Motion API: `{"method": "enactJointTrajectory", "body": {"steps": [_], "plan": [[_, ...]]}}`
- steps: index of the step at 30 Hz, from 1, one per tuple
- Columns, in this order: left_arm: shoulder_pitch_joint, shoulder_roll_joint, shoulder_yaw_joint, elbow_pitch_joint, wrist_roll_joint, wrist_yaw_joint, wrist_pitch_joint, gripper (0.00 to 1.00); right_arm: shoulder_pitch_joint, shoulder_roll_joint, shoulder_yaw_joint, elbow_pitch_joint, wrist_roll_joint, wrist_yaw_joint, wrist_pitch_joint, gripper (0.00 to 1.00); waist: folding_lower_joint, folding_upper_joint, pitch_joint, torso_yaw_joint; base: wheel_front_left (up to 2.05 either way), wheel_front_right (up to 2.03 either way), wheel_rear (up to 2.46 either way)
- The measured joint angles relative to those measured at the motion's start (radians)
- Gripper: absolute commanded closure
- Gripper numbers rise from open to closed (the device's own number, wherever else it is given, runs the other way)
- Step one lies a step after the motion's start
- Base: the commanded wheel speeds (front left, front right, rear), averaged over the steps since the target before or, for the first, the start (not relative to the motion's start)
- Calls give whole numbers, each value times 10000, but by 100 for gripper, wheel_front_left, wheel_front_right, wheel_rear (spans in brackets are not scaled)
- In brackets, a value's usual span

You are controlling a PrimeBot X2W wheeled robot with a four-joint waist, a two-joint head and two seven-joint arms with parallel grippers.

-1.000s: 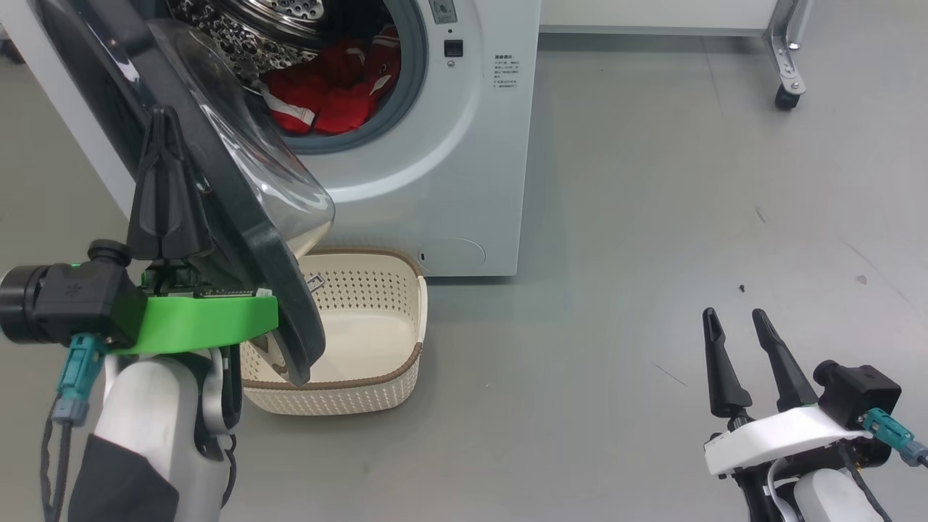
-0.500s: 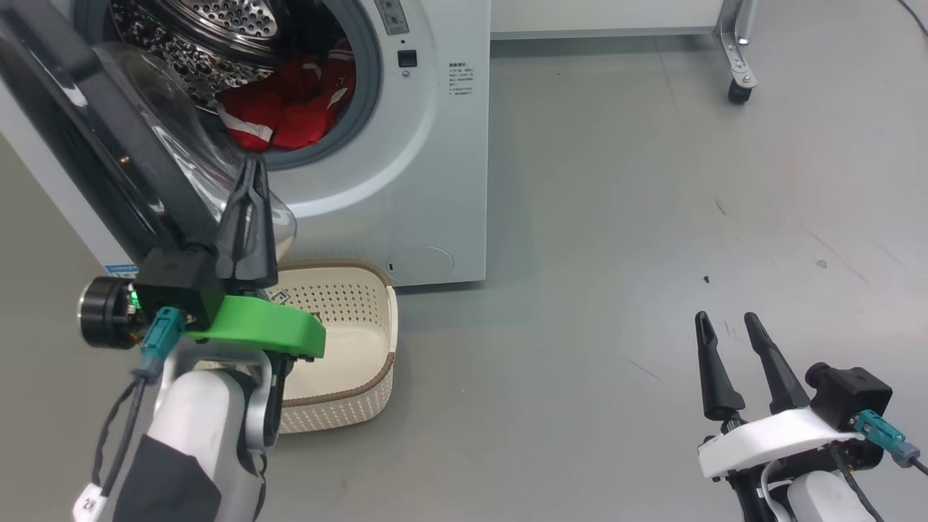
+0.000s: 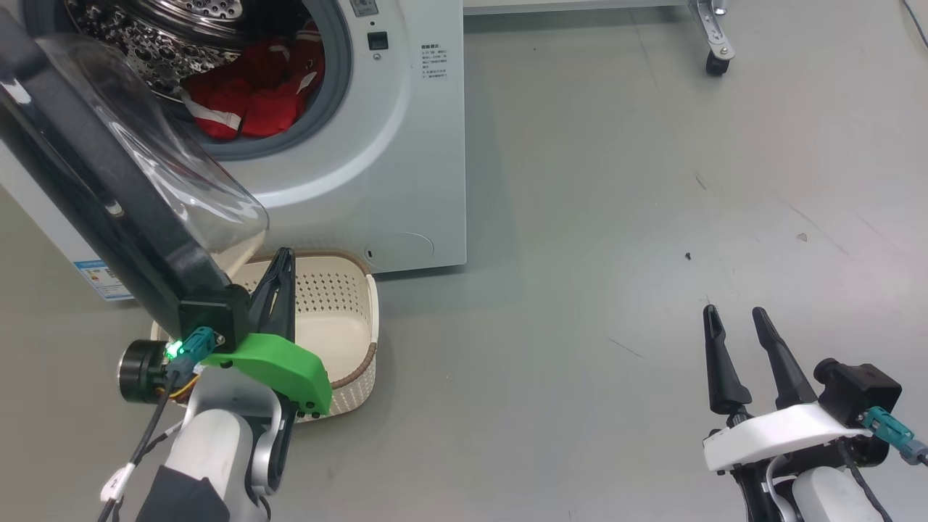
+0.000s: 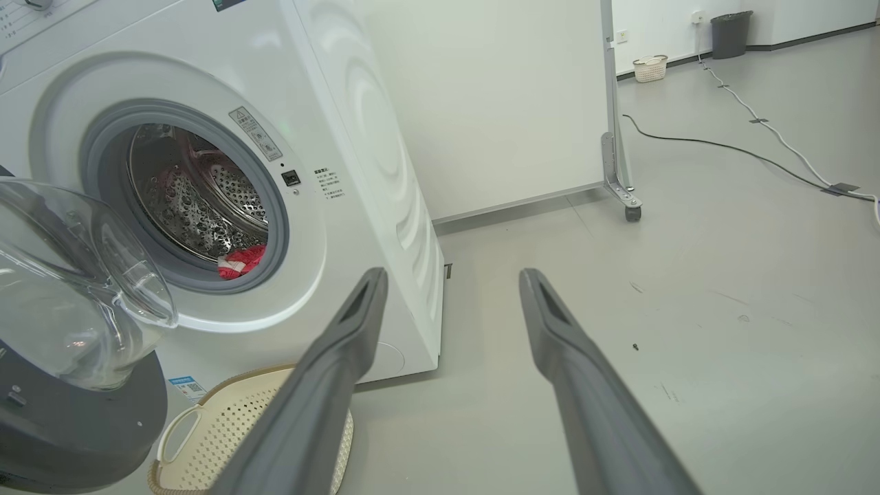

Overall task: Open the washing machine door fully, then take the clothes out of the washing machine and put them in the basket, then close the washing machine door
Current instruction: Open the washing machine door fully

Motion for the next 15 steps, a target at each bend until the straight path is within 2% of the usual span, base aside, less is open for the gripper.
{"method": "enactJointTrajectory", "body": {"steps": [15], "plan": [[76, 12, 677, 1277, -56, 132, 69, 100, -72, 61, -153, 4, 0, 0, 0, 0, 0, 0, 217, -212, 0, 0, 0]]}}
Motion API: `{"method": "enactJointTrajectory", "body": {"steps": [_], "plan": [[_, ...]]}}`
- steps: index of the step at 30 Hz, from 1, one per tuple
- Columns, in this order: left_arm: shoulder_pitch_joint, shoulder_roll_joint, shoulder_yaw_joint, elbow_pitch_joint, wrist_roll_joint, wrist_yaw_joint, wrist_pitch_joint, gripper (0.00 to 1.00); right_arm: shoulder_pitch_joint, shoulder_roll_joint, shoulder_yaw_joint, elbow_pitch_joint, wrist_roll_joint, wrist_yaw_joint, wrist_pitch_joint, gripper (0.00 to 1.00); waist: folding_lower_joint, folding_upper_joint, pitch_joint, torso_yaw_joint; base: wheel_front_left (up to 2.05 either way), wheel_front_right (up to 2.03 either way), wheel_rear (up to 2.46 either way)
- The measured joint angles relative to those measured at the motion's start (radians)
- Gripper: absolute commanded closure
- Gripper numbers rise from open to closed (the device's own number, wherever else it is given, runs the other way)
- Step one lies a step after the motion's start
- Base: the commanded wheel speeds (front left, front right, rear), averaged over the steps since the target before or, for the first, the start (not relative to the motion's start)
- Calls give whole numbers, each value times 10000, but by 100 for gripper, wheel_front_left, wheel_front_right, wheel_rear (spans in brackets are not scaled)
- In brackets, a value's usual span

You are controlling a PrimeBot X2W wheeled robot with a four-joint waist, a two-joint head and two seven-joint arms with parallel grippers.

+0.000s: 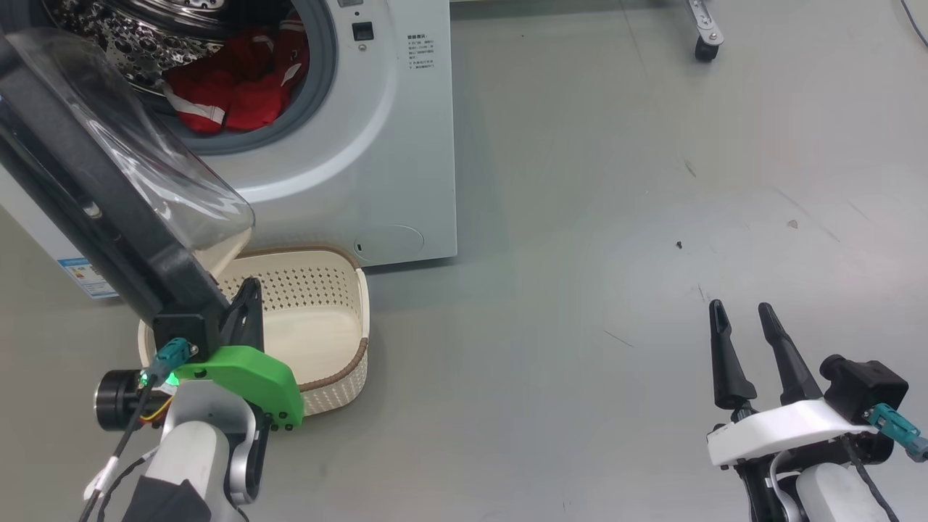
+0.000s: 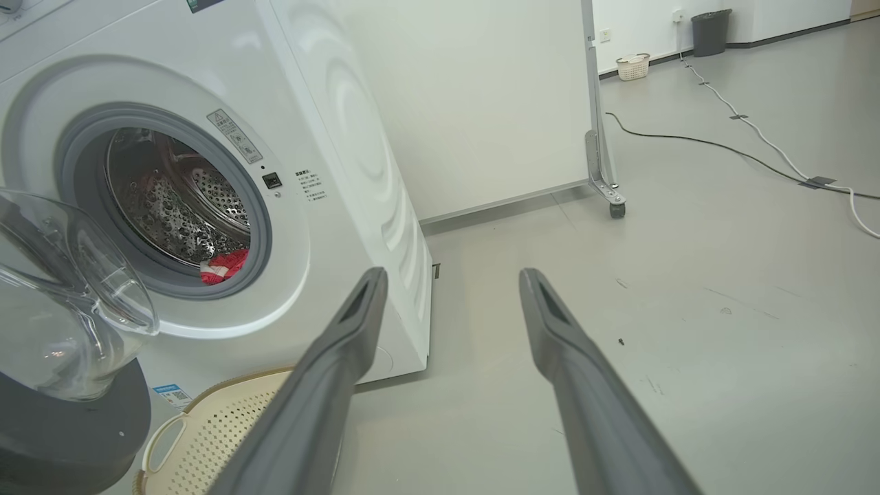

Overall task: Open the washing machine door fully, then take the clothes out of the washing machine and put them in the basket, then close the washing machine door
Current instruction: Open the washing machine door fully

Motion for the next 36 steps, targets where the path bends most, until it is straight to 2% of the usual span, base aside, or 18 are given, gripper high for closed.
{"method": "enactJointTrajectory", "body": {"steps": [7, 15, 24, 36], "plan": [[-59, -59, 117, 257, -79, 31, -263, 100, 2, -6, -169, 4, 0, 2, 0, 0, 0, 0, -7, 75, 0, 0, 0], [-189, -196, 6, 539, -121, 33, -451, 100, 11, -33, -278, 2, 0, 2, 0, 0, 0, 0, -73, 459, 0, 0, 0], [-213, -224, -111, 754, -184, 31, -790, 100, 42, 10, -460, -13, 0, 2, 0, 0, 0, 0, -134, 1034, 0, 0, 0], [-303, -228, -159, 1081, -357, 31, -1057, 100, 83, 2, -481, -71, 0, 2, 0, 0, 0, 0, -183, 2224, 0, 0, 0]]}}
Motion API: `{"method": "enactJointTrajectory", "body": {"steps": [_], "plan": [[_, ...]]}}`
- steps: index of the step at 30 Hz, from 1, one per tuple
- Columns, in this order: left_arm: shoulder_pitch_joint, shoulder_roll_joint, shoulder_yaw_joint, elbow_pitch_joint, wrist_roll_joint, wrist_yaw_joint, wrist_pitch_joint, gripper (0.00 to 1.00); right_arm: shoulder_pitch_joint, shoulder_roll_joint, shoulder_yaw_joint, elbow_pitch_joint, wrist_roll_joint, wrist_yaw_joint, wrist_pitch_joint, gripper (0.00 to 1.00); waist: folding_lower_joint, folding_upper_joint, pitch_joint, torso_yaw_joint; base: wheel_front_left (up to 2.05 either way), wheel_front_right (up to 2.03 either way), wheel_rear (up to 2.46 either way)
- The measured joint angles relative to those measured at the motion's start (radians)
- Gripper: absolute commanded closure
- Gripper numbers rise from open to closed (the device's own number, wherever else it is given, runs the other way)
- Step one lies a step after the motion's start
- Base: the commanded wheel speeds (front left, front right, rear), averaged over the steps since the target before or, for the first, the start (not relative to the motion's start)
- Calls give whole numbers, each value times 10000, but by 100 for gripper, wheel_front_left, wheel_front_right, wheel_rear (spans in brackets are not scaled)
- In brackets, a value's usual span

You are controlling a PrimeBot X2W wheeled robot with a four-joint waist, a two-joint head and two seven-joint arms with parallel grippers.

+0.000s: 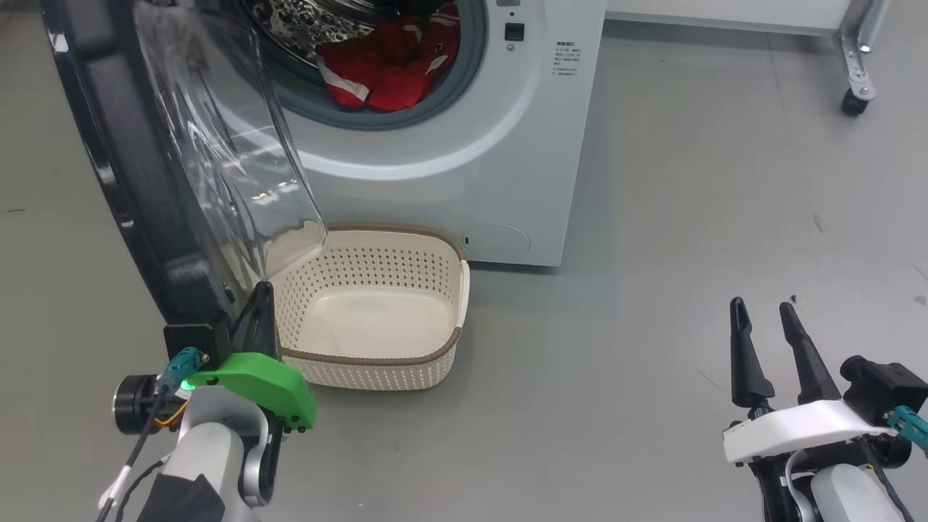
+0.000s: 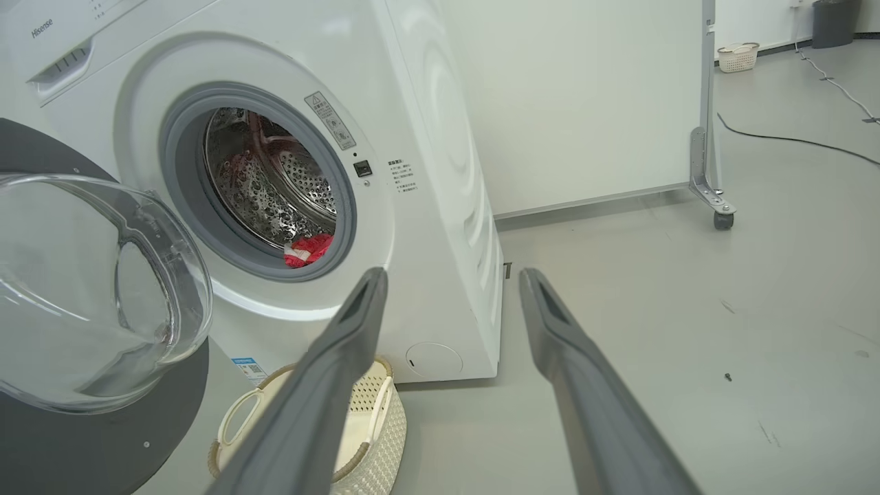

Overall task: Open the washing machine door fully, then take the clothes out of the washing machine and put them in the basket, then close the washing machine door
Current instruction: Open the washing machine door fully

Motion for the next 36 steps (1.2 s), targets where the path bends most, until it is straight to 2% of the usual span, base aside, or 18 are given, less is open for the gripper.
{"method": "enactJointTrajectory", "body": {"steps": [13, 23, 36], "plan": [[7, 2, 288, 171, -257, 2, -389, 100, 32, -94, 516, -36, -31, 0, 0, 0, 0, 0, 28, 1009, 0, 0, 0], [7, -15, 853, 94, -529, 10, -704, 100, 20, -391, 780, -163, -35, 0, 2, 0, 0, 0, 448, 1308, 0, 0, 0], [-95, 211, 2194, -234, -1091, 69, -926, 100, -213, -920, 863, -625, -105, 0, 236, 0, 1, 0, 1373, 1601, 0, 0, 0]]}}
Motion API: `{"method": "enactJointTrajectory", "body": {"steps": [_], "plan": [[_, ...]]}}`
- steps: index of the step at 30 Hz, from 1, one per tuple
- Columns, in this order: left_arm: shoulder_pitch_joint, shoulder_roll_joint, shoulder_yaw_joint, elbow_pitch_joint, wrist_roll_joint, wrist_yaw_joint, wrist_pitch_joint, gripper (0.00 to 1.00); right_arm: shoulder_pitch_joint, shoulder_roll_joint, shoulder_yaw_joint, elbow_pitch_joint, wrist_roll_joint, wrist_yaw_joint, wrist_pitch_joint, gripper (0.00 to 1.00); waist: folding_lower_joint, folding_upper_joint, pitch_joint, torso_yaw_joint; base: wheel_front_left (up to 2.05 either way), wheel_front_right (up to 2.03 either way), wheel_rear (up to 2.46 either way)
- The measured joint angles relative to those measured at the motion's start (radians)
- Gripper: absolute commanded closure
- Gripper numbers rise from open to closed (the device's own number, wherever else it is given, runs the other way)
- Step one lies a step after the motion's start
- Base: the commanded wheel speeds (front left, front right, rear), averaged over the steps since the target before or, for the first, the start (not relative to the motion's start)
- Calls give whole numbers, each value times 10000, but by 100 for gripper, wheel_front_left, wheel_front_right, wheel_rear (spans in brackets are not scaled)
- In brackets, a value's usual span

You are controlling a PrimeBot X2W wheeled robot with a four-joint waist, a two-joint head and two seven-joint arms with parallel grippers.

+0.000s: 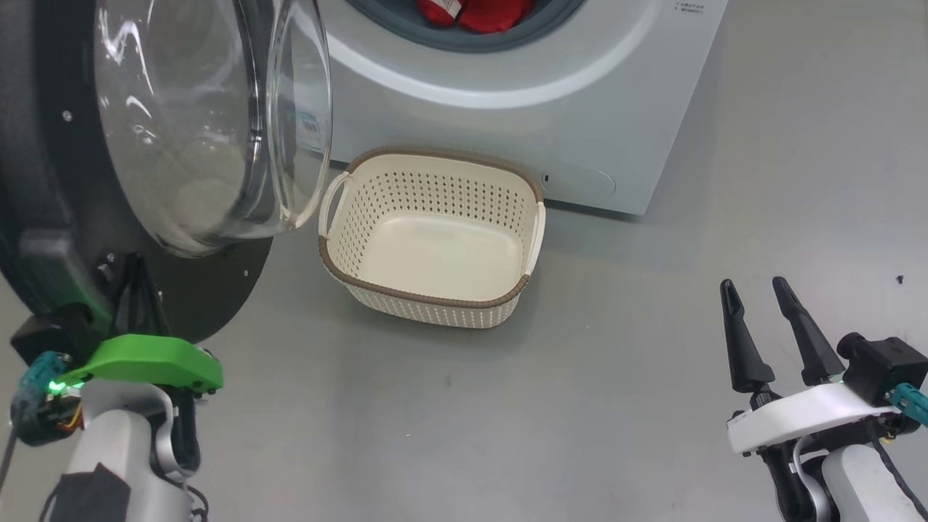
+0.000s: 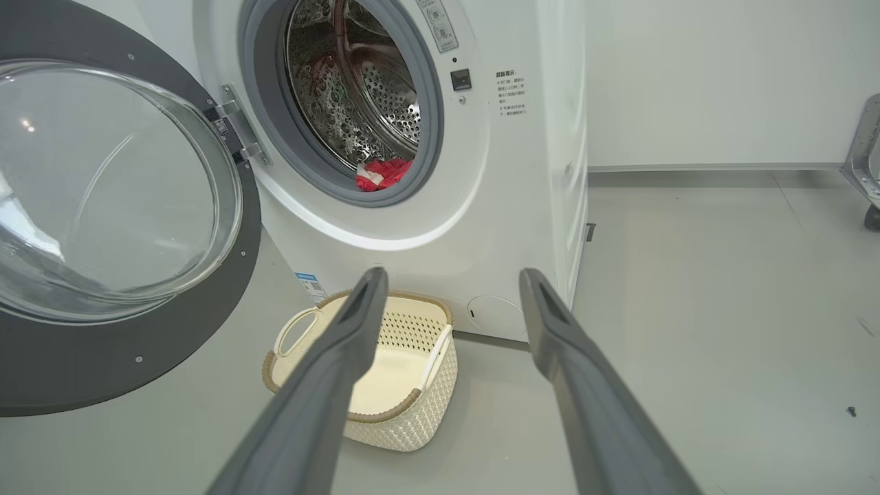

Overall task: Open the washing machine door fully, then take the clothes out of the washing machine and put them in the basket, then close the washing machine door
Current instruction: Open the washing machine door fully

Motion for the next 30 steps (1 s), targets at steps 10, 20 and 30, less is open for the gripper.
{"method": "enactJointTrajectory", "body": {"steps": [10, 20, 30], "plan": [[-453, 560, 1220, -180, -349, 27, -113, 100, -246, -481, -12, -316, -2, 0, 150, 0, 0, 0, 946, 93, 0, 0, 0], [-923, 993, 2121, -221, -673, 79, -130, 100, -413, -986, -180, -600, -77, 0, 207, 0, 0, 0, 1781, 47, 0, 0, 0], [-1368, 1415, 2621, 13, -794, 113, -174, 100, -583, -1434, -472, -920, -81, 0, 297, 0, 0, 0, 2444, 106, 0, 0, 0]]}}
